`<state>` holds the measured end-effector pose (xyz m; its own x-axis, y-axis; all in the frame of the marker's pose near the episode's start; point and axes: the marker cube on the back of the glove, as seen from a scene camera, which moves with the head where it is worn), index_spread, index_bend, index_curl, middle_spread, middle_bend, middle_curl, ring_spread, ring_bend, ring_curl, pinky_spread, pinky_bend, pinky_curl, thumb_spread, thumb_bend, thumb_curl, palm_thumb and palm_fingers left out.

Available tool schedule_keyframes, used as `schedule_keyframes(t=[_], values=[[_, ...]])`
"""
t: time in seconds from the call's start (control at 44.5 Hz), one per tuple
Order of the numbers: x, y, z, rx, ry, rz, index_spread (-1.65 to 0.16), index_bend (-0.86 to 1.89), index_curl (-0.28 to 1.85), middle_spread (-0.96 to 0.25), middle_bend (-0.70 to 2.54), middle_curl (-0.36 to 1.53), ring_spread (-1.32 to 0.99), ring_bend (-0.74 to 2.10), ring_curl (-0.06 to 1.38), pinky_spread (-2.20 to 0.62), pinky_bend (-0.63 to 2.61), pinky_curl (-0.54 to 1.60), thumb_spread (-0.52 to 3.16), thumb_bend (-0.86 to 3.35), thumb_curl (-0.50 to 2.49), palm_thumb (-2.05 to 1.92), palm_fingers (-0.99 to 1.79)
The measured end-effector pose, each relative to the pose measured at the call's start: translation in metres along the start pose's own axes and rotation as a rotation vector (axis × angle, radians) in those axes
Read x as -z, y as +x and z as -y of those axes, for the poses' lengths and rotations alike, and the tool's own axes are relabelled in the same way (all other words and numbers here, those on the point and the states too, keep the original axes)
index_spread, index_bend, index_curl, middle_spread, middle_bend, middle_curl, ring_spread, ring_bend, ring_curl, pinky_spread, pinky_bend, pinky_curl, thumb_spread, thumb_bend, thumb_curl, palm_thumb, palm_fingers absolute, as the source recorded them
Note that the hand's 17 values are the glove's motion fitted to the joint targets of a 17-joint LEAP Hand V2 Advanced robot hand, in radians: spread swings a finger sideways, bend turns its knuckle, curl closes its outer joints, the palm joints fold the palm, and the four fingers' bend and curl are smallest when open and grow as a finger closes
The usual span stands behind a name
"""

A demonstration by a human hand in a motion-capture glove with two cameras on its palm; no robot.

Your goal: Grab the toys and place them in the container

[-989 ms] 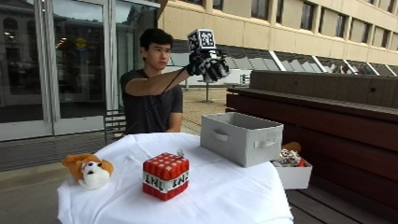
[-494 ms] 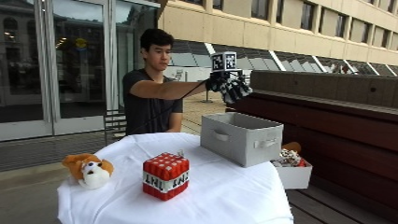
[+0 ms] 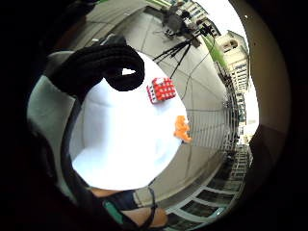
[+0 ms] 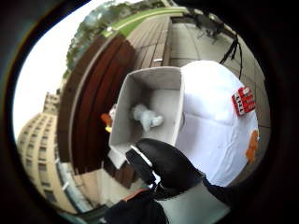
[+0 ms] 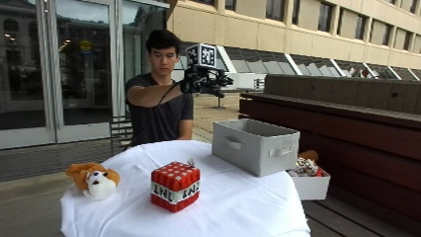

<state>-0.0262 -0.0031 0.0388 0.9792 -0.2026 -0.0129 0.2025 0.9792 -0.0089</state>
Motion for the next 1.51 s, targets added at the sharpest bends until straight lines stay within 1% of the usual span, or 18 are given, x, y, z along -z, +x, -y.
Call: schedule_keyframes(t=[0.067,0.225,0.382,0.472,0.539,0.629,0.899,0.966,1.056,1.079,1.191,1.259,1.326,1.394,1.416,1.438,1.483,1.506], values=[[0.002,0.029,0.009,-0.018,-0.026,-0.024,-0.32,0.1,0.22,-0.12,0.21,0.49,-0.15,0.53,0.31,-0.07,1.34,0.42,0.99,-0.08,0.41,-0.08,-0.12],[-0.026,0.144,0.004,-0.105,-0.108,-0.043,-0.33,0.09,0.2,-0.11,0.17,0.46,-0.12,0.49,0.3,-0.03,1.35,0.4,0.98,-0.07,0.36,-0.08,-0.14],[-0.074,0.255,-0.026,-0.391,-0.11,-0.087,-0.33,0.08,0.18,-0.09,0.17,0.44,-0.1,0.46,0.3,-0.01,1.35,0.39,0.97,-0.07,0.32,-0.08,-0.15],[-0.099,0.302,-0.046,-0.351,-0.172,-0.069,-0.32,0.05,0.16,-0.09,0.2,0.44,-0.1,0.49,0.31,0.0,1.32,0.38,0.96,-0.06,0.31,-0.06,-0.13],[-0.125,0.326,-0.05,-0.387,-0.12,-0.07,-0.32,0.05,0.15,-0.09,0.21,0.44,-0.1,0.5,0.31,0.0,1.3,0.37,0.96,-0.06,0.31,-0.05,-0.13],[-0.153,0.343,-0.059,-0.443,-0.147,-0.056,-0.32,0.05,0.14,-0.09,0.21,0.44,-0.1,0.51,0.32,0.01,1.3,0.37,0.95,-0.06,0.3,-0.05,-0.13],[-0.24,0.362,-0.088,-0.445,-0.258,-0.016,-0.32,0.02,0.09,-0.08,0.31,0.47,-0.1,0.61,0.34,0.02,1.26,0.34,0.96,-0.04,0.29,-0.02,-0.08],[-0.259,0.363,-0.093,-0.447,-0.299,-0.019,-0.32,0.03,0.08,-0.09,0.34,0.47,-0.11,0.65,0.35,0.01,1.26,0.34,0.99,0.0,0.3,0.04,-0.07],[-0.276,0.366,-0.1,-0.468,-0.293,-0.007,-0.33,0.04,0.07,-0.09,0.36,0.48,-0.14,0.73,0.37,0.0,1.26,0.34,1.07,0.09,0.33,0.22,-0.05],[-0.279,0.366,-0.102,-0.473,-0.284,0.003,-0.33,0.01,0.06,-0.11,0.39,0.49,-0.19,0.8,0.39,-0.03,1.26,0.34,1.09,0.17,0.35,0.35,0.02],[-0.283,0.365,-0.109,-0.482,-0.238,0.001,-0.33,-0.08,0.0,-0.21,0.58,0.54,-0.33,0.96,0.41,-0.17,1.36,0.36,1.14,0.28,0.4,0.56,0.17],[-0.278,0.365,-0.109,-0.472,-0.211,-0.049,-0.34,-0.03,-0.01,-0.28,0.69,0.57,-0.4,1.0,0.42,-0.23,1.39,0.36,1.16,0.33,0.43,0.65,0.23],[-0.271,0.363,-0.105,-0.462,-0.188,-0.121,-0.36,0.0,-0.02,-0.33,0.8,0.6,-0.45,1.08,0.43,-0.29,1.38,0.36,1.14,0.39,0.47,0.76,0.39],[-0.263,0.361,-0.101,-0.447,-0.169,-0.17,-0.37,-0.02,-0.03,-0.37,0.9,0.62,-0.48,1.21,0.45,-0.36,1.35,0.34,1.02,0.42,0.51,0.85,0.6],[-0.261,0.36,-0.101,-0.444,-0.166,-0.172,-0.37,-0.02,-0.03,-0.38,0.92,0.62,-0.49,1.22,0.44,-0.38,1.35,0.34,1.0,0.42,0.51,0.86,0.6],[-0.26,0.36,-0.1,-0.448,-0.161,-0.167,-0.39,-0.02,-0.03,-0.38,0.97,0.63,-0.48,1.32,0.48,-0.41,1.31,0.33,0.94,0.41,0.52,0.87,0.75],[-0.259,0.361,-0.099,-0.471,-0.152,-0.14,-0.4,-0.02,-0.04,-0.39,1.01,0.63,-0.48,1.37,0.48,-0.44,1.27,0.32,0.87,0.38,0.53,0.87,0.81],[-0.258,0.362,-0.099,-0.484,-0.155,-0.119,-0.4,-0.03,-0.04,-0.39,1.0,0.62,-0.48,1.37,0.47,-0.45,1.28,0.32,0.84,0.38,0.53,0.89,0.77]])
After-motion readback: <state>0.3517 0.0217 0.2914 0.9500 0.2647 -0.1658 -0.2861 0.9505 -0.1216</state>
